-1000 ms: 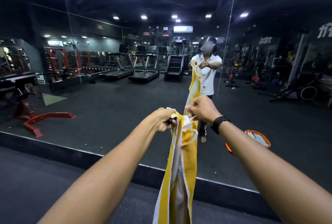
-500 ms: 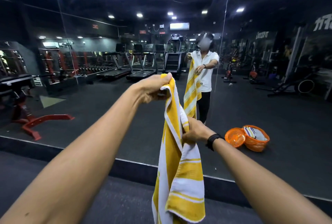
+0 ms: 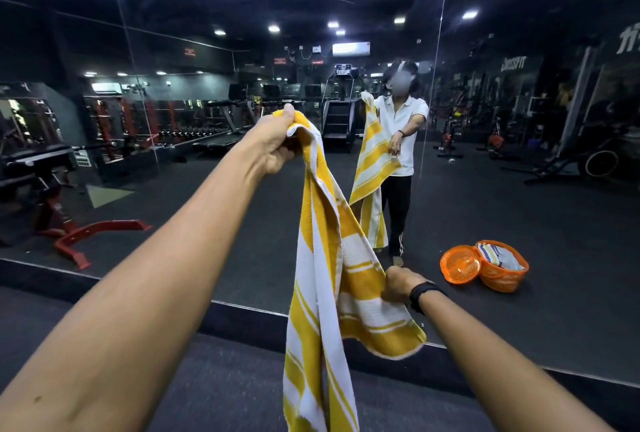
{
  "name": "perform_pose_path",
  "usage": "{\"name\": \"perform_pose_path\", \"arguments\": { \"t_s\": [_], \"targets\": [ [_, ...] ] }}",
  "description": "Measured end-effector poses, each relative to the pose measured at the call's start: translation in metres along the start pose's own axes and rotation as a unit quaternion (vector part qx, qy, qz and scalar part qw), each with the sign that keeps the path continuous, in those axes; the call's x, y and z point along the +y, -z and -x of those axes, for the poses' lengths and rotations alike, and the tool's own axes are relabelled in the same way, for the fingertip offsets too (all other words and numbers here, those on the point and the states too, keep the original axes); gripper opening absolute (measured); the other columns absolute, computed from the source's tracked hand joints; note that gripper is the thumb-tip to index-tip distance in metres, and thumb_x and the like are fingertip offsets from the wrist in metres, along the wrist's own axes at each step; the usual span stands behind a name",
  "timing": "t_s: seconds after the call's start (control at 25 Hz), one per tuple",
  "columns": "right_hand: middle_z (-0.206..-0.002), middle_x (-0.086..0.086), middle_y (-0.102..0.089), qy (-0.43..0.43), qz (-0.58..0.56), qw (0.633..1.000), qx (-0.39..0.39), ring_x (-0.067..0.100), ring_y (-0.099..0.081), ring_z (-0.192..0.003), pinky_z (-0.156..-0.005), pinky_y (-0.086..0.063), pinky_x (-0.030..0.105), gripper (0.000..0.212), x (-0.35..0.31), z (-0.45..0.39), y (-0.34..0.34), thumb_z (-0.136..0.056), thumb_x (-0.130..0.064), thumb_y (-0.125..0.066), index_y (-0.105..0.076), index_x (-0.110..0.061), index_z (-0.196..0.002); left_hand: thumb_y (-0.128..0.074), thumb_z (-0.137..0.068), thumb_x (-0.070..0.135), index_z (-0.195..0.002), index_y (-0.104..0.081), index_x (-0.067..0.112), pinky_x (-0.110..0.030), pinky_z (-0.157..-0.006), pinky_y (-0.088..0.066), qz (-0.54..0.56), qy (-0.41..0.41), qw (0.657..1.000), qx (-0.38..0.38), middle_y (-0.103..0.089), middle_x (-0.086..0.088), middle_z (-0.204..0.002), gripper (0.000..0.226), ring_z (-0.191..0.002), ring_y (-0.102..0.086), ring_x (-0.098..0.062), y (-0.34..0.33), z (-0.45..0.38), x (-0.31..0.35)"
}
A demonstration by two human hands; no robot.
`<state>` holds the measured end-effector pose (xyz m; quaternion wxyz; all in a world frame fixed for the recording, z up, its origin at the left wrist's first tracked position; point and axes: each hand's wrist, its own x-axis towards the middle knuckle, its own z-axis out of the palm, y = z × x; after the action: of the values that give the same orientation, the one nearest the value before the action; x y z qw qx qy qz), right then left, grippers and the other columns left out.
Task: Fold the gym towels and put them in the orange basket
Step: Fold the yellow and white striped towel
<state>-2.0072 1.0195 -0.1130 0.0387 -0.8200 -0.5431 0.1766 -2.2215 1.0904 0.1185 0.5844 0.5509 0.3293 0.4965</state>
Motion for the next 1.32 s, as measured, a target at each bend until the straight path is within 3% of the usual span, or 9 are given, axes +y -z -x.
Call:
{"name": "perform_pose_path", "arguments": {
  "t_s": [0.08, 0.2, 0.28, 0.4, 0.6, 0.68, 0.84, 1.08, 1.32],
  "targets": [
    [-0.099, 0.011, -0.07, 0.008, 0.01, 1.0, -0.026, 0.025, -0.067, -0.085, -0.064, -0.047, 0.028, 0.011, 0.003, -0.002, -0.001, -0.088, -0.015, -0.052, -0.057, -0.012, -0.079, -0.041, -0.102, 0.035, -0.078, -0.055, 0.015, -0.03, -0.062, -0.057, -0.006, 0.001, 1.0, 0.002, -0.062, -0.003, -0.072, 0.035, -0.065, -0.061, -0.015, 0.004, -0.002, 0.0],
    [-0.066, 0.005, -0.054, 0.017, -0.145, 0.989, 0.024, 0.02, -0.054, -0.058, -0.054, -0.039, 0.028, 0.026, 0.002, -0.006, 0.011, -0.092, -0.016, -0.055, -0.05, -0.013, -0.067, -0.043, -0.102, 0.035, -0.078, -0.055, 0.017, -0.023, -0.052, -0.052, -0.078, 0.012, 0.997, 0.012, -0.06, -0.002, -0.071, 0.032, -0.062, -0.058, -0.013, 0.01, -0.003, -0.01],
    [-0.055, 0.004, -0.041, 0.039, -0.29, 0.954, 0.064, 0.015, -0.04, -0.044, -0.046, -0.03, 0.024, 0.039, -0.009, -0.004, 0.023, -0.093, -0.019, -0.06, -0.041, -0.015, -0.059, -0.044, -0.101, 0.035, -0.076, -0.052, 0.019, -0.016, -0.043, -0.044, -0.144, 0.031, 0.989, 0.018, -0.053, -0.001, -0.068, 0.031, -0.057, -0.051, -0.013, 0.014, -0.005, -0.023],
    [-0.056, 0.007, -0.038, 0.064, -0.485, 0.871, 0.043, 0.01, -0.045, -0.031, -0.033, -0.038, 0.02, 0.037, -0.035, 0.008, 0.04, -0.094, -0.014, -0.061, -0.037, -0.016, -0.065, -0.053, -0.097, 0.034, -0.075, -0.046, 0.019, -0.015, -0.038, -0.042, -0.202, 0.072, 0.977, 0.009, -0.045, -0.002, -0.067, 0.028, -0.052, -0.044, -0.012, 0.02, -0.005, -0.043],
    [-0.074, 0.012, -0.05, 0.085, -0.628, 0.773, 0.0, 0.014, -0.059, -0.046, -0.043, -0.053, 0.026, 0.023, -0.062, 0.015, 0.059, -0.092, -0.006, -0.062, -0.04, -0.013, -0.089, -0.071, -0.086, 0.027, -0.074, -0.052, 0.013, -0.017, -0.041, -0.035, -0.309, 0.072, 0.945, -0.083, -0.046, -0.002, -0.058, 0.026, -0.042, -0.041, -0.011, 0.023, 0.002, -0.074],
    [-0.077, 0.012, -0.053, 0.089, -0.685, 0.723, 0.01, 0.016, -0.062, -0.052, -0.045, -0.054, 0.025, 0.022, -0.07, 0.018, 0.066, -0.091, -0.003, -0.062, -0.042, -0.013, -0.088, -0.07, -0.087, 0.024, -0.083, -0.059, 0.012, -0.017, -0.04, -0.033, -0.359, 0.066, 0.923, -0.123, -0.046, -0.001, -0.057, 0.017, -0.044, -0.039, -0.011, 0.022, 0.008, -0.085],
    [-0.071, 0.012, -0.048, 0.071, -0.738, 0.668, 0.061, 0.017, -0.058, -0.05, -0.043, -0.054, 0.025, 0.017, -0.083, 0.026, 0.085, -0.091, 0.004, -0.058, -0.046, -0.008, -0.094, -0.062, -0.084, 0.015, -0.071, -0.058, 0.012, -0.022, -0.045, -0.038, -0.475, 0.025, 0.865, -0.158, -0.044, -0.004, -0.058, 0.014, -0.048, -0.04, -0.017, 0.018, 0.012, -0.108],
    [-0.068, 0.016, -0.052, 0.034, -0.752, 0.651, 0.101, 0.014, -0.06, -0.038, -0.038, -0.051, 0.023, 0.013, -0.09, 0.033, 0.092, -0.093, 0.007, -0.052, -0.049, -0.001, -0.102, -0.05, -0.098, 0.012, -0.073, -0.06, 0.001, -0.019, -0.048, -0.048, -0.216, 0.067, 0.956, -0.187, -0.055, 0.0, -0.051, 0.029, -0.043, -0.052, -0.005, -0.004, 0.028, -0.122],
    [-0.069, 0.01, -0.053, 0.026, -0.719, 0.673, 0.171, 0.009, -0.059, -0.035, -0.031, -0.039, 0.016, 0.016, -0.088, 0.035, 0.094, -0.09, 0.006, -0.054, -0.049, -0.008, -0.096, -0.052, -0.096, 0.007, -0.081, -0.064, 0.008, -0.018, -0.05, -0.049, -0.128, 0.036, 0.986, -0.096, -0.062, -0.006, -0.066, 0.019, -0.048, -0.057, -0.006, -0.013, 0.029, -0.125]
  ]
}}
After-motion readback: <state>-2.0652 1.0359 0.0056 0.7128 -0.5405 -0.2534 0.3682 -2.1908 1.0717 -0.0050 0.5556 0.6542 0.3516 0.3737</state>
